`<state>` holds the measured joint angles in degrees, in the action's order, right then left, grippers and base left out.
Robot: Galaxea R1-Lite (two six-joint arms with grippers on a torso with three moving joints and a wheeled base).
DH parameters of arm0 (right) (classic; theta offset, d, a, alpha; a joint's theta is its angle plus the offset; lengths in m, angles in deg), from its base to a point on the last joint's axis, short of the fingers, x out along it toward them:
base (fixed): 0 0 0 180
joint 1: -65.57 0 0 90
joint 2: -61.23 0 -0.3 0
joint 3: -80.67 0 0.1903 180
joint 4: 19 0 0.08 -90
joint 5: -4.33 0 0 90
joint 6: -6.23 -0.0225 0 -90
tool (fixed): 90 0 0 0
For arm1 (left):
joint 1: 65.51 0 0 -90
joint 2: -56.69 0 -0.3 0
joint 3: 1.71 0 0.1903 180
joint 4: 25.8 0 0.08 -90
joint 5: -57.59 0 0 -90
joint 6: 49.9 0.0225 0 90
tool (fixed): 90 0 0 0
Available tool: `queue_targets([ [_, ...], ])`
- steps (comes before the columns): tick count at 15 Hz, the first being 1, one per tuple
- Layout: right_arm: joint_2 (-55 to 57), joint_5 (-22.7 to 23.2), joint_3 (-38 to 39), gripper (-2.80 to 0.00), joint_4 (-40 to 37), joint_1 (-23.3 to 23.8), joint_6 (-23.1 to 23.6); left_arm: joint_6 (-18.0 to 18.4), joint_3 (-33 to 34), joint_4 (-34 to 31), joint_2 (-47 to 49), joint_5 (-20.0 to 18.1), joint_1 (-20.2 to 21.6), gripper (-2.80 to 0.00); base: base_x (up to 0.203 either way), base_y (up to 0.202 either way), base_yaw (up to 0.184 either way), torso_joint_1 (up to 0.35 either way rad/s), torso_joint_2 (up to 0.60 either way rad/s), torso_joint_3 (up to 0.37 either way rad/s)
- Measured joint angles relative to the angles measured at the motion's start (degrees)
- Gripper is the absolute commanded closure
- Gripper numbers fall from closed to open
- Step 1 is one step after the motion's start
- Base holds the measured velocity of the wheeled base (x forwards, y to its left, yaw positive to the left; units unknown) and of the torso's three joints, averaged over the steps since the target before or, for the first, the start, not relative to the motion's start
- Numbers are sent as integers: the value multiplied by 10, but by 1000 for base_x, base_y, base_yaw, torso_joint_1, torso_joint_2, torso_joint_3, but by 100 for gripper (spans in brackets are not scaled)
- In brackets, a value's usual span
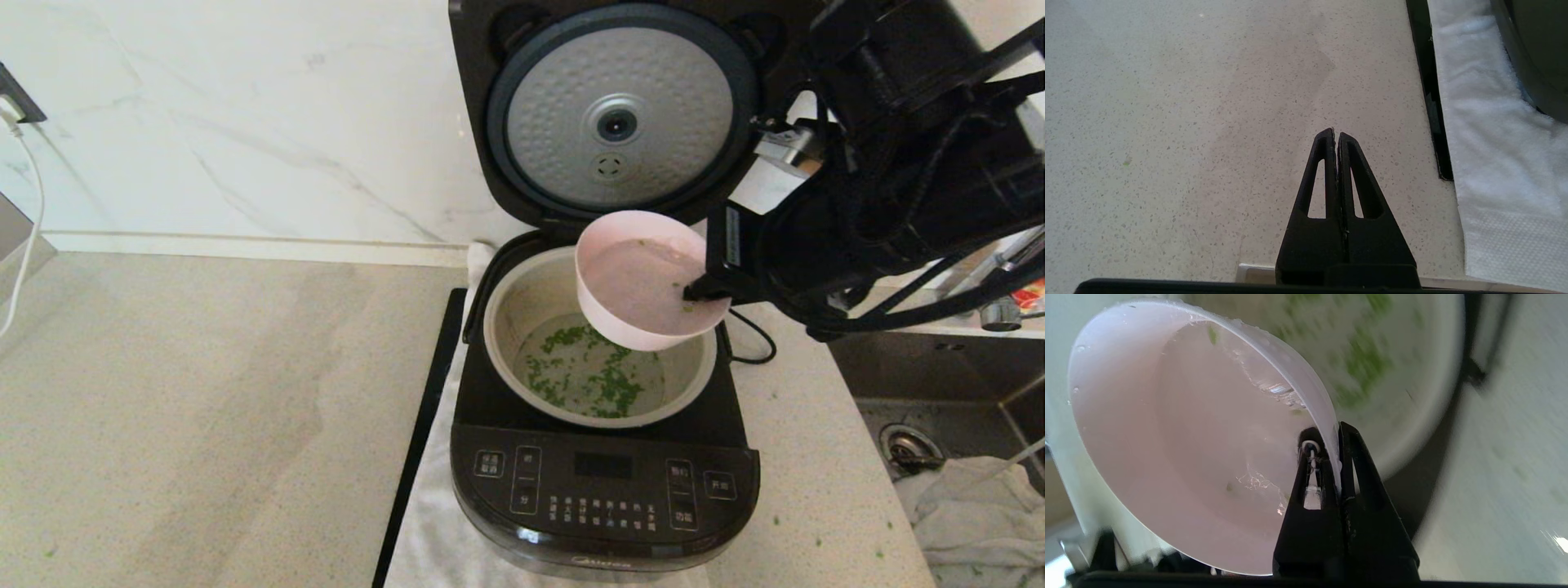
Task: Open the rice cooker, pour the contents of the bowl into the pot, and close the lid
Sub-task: Pour the water from the bowl into the rice cooker
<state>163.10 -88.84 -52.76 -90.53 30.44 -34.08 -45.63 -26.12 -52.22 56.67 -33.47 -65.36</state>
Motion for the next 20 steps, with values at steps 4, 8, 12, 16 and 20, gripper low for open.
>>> queue_targets([
  [4,36,-50,-3,0,69,-1,-2,0,0,0,0,0,0,0,0,0,0,0,0,0],
  [8,58,-66,-5,0,124,-3,3,0,0,0,0,0,0,0,0,0,0,0,0,0],
  [12,85,-93,-6,0,168,-3,7,0,0,0,0,0,0,0,0,0,0,0,0,0],
  [16,103,-146,-5,0,188,-3,31,1,0,0,0,0,0,0,0,0,0,0,0,0],
  [20,111,-226,-2,0,230,-16,64,0,0,0,0,0,0,0,0,0,0,0,0,0],
])
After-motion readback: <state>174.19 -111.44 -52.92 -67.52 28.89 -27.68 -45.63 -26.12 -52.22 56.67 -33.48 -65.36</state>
